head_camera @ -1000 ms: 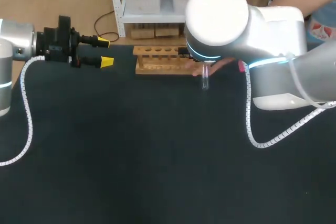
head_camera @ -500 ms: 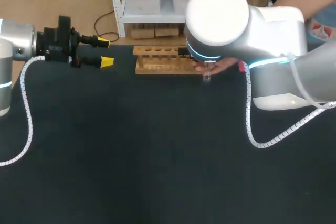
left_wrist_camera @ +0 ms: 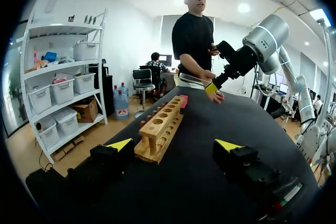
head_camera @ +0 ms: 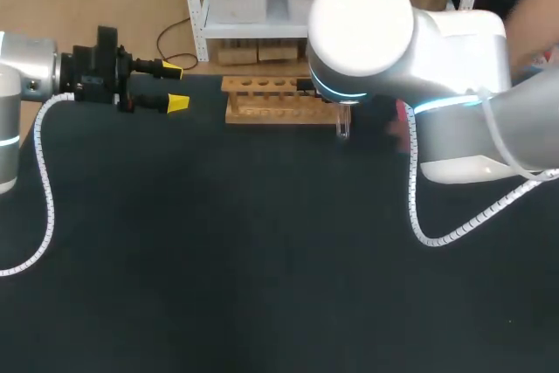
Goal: Grasp the test tube, adjust it, and insert it.
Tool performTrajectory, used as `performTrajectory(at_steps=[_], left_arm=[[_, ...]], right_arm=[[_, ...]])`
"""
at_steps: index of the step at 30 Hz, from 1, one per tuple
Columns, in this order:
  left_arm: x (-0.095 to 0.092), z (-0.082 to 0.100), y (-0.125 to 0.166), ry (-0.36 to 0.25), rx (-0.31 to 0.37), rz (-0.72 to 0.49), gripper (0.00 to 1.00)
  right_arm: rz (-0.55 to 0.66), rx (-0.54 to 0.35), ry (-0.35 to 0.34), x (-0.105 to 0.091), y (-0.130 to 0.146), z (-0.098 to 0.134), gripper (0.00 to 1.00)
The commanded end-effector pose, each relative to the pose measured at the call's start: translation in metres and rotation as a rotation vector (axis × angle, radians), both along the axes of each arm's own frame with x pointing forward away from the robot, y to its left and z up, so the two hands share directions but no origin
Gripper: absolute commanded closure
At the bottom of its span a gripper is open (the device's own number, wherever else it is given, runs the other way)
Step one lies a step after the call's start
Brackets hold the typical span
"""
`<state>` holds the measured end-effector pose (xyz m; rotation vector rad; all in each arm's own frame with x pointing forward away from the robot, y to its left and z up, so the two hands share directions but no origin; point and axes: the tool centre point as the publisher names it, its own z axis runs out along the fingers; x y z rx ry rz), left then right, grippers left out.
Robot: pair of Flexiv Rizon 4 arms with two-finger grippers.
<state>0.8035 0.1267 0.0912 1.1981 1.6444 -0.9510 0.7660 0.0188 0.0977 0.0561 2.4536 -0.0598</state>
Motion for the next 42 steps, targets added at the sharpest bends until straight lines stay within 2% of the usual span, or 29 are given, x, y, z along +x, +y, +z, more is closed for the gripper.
performTrajectory(at_steps=[1, 25, 42], left_arm=[[-0.001, -0.001, 0.0, -0.003, -0.001, 0.001, 0.0], [-0.001, -0.001, 0.0, -0.003, -0.001, 0.001, 0.0], [-0.001, -0.001, 0.0, -0.003, -0.001, 0.001, 0.0]], right_arm=[[0.001, 0.001, -0.004, -0.001, -0.001, 0.0, 1.0], [0.001, 0.001, -0.004, -0.001, -0.001, 0.0, 1.0], [-0.039, -0.023, 0.006, 0.028, 0.023, -0.031, 1.0]])
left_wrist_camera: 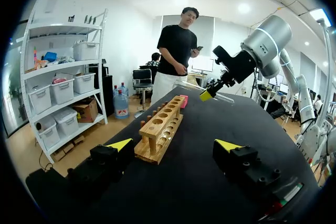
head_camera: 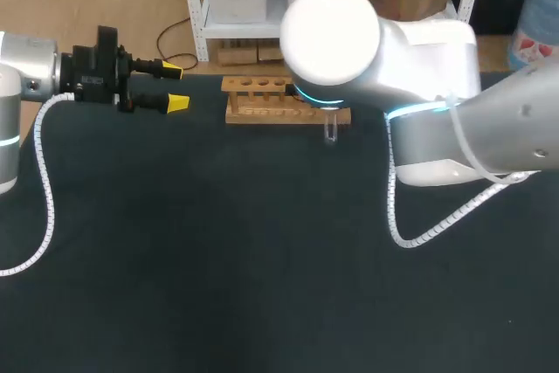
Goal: Grasp the test tube, adjust it, and insert it.
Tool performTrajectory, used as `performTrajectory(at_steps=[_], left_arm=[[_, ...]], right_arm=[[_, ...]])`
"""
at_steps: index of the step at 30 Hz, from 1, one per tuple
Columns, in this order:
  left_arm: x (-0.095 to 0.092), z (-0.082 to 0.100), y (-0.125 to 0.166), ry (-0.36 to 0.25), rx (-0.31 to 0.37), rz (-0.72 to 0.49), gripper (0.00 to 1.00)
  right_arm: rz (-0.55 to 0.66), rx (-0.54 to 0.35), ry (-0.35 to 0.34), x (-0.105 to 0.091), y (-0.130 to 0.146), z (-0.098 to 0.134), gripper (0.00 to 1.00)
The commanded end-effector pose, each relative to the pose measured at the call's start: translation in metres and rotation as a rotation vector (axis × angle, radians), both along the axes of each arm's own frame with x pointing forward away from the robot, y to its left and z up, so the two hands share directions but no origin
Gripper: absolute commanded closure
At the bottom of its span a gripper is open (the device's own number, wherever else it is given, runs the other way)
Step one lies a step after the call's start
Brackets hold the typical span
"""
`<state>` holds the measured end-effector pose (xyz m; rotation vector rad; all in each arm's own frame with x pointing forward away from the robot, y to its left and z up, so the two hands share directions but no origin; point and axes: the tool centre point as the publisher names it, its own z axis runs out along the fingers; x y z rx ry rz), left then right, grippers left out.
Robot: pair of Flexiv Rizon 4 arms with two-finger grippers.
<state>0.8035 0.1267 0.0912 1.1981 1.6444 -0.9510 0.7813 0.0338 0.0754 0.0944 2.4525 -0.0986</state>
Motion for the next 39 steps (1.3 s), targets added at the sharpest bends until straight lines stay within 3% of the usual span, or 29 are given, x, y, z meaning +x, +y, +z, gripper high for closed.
performTrajectory(at_steps=[1, 23, 39], left_arm=[[-0.001, -0.001, 0.0, -0.003, -0.001, 0.001, 0.0], [-0.001, -0.001, 0.0, -0.003, -0.001, 0.001, 0.0], [-0.001, -0.001, 0.0, -0.003, -0.001, 0.001, 0.0]], right_arm=[[0.001, -0.003, 0.008, 0.014, 0.009, -0.01, 1.0], [0.013, 0.008, 0.053, 0.034, 0.02, -0.032, 1.0], [0.02, 0.011, 0.086, 0.037, 0.018, -0.043, 1.0]])
